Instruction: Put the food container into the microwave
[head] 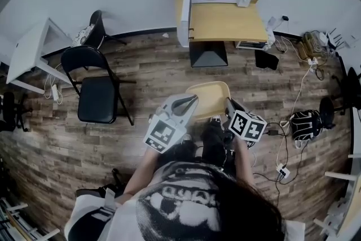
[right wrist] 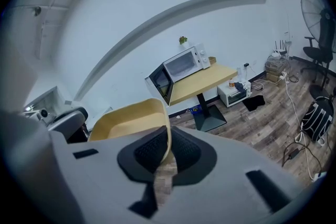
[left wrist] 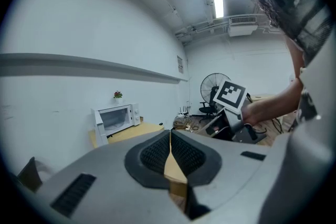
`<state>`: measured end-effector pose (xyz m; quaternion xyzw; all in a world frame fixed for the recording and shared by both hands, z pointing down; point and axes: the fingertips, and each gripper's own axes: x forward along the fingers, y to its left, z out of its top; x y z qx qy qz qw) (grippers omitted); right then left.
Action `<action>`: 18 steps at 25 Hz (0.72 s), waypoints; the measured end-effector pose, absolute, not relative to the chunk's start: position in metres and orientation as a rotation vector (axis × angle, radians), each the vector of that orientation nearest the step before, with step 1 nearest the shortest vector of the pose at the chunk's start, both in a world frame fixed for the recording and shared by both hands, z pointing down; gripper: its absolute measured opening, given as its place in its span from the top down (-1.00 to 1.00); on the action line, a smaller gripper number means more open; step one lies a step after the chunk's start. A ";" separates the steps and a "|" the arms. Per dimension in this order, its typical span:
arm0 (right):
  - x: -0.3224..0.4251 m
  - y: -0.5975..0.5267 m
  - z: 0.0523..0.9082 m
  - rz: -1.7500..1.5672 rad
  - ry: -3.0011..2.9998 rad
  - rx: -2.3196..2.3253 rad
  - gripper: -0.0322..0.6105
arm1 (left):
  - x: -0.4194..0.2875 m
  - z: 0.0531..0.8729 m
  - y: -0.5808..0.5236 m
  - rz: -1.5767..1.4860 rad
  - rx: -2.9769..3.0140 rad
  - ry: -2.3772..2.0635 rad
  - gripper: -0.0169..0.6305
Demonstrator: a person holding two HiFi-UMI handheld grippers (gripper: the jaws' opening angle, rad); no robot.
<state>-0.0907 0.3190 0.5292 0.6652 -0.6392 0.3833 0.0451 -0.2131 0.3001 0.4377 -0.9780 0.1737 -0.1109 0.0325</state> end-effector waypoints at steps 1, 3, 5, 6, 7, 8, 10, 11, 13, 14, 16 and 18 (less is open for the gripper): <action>-0.087 0.315 0.532 1.181 -1.951 2.028 0.82 | -0.209 0.440 0.296 -0.350 -3.014 0.536 0.92; -0.076 0.305 0.538 1.197 -1.951 2.018 0.82 | -0.198 0.443 0.286 -0.366 -3.016 0.542 0.92; -0.059 0.292 0.543 1.212 -1.947 2.012 0.82 | -0.184 0.446 0.273 -0.380 -3.017 0.552 0.92; -0.049 0.284 0.546 1.218 -1.948 2.010 0.82 | -0.175 0.447 0.265 -0.387 -3.015 0.561 0.92; -0.038 0.274 0.548 1.223 -1.951 2.008 0.82 | -0.166 0.448 0.256 -0.394 -3.011 0.572 0.92; -0.026 0.264 0.549 1.223 -1.956 2.006 0.82 | -0.156 0.449 0.245 -0.399 -3.006 0.584 0.92; 0.001 0.240 0.549 1.218 -1.967 2.003 0.82 | -0.133 0.448 0.222 -0.399 -2.998 0.609 0.92; 0.015 0.228 0.548 1.213 -1.975 2.000 0.82 | -0.120 0.446 0.211 -0.395 -2.994 0.620 0.92; 0.043 0.204 0.545 1.204 -1.998 1.987 0.82 | -0.092 0.441 0.189 -0.384 -2.982 0.641 0.92; 0.057 0.193 0.542 1.196 -2.004 1.978 0.82 | -0.078 0.437 0.179 -0.378 -2.975 0.652 0.92; 0.087 0.171 0.539 1.177 -2.004 1.963 0.82 | -0.050 0.429 0.159 -0.362 -2.963 0.678 0.92; 0.109 0.154 0.536 1.179 -2.018 1.944 0.82 | -0.025 0.423 0.143 -0.351 -2.956 0.699 0.92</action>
